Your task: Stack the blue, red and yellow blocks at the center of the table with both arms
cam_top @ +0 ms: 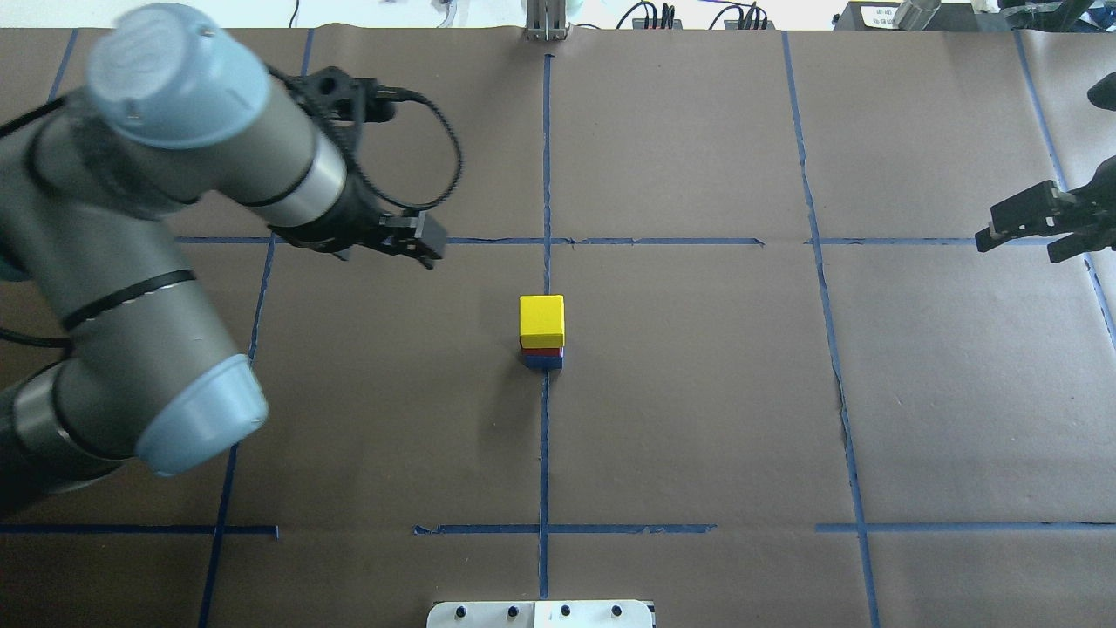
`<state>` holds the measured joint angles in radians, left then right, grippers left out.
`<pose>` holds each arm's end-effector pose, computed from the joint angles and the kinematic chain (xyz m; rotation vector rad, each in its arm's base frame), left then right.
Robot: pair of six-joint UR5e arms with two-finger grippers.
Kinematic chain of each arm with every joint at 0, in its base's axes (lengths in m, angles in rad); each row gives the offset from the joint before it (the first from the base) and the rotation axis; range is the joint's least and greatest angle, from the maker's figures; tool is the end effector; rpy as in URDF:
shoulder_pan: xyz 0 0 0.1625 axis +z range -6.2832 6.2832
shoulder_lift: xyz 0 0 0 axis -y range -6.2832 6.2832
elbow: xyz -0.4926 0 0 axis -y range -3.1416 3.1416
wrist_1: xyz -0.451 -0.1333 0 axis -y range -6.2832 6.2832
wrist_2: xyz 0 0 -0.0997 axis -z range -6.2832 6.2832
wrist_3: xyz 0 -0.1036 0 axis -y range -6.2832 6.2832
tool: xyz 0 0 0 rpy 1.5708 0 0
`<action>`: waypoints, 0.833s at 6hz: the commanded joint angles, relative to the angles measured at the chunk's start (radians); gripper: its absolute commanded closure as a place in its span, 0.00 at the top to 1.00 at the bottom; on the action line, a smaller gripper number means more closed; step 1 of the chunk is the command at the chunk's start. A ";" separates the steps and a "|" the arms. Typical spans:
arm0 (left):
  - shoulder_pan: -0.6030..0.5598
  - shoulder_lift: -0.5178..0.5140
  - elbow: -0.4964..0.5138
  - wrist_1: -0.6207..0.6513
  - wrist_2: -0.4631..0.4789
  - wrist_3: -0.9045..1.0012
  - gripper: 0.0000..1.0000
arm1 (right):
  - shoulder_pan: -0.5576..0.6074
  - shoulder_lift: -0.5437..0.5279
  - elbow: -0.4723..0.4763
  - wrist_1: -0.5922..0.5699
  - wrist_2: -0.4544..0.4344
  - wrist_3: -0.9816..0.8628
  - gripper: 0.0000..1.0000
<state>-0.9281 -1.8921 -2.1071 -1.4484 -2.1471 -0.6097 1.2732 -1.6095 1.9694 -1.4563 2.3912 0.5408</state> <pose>0.2878 -0.5126 0.2864 0.2568 0.8647 0.2425 -0.0987 -0.5178 0.5132 0.0809 -0.9155 0.0313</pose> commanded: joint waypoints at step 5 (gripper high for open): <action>-0.690 0.318 0.447 0.000 -0.314 0.773 1.00 | 0.256 -0.082 -0.172 -0.002 0.009 -0.476 1.00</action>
<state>-1.5757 -1.5838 -1.7070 -1.4461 -2.4559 0.1931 1.4958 -1.6883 1.8046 -1.4588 2.3972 0.0850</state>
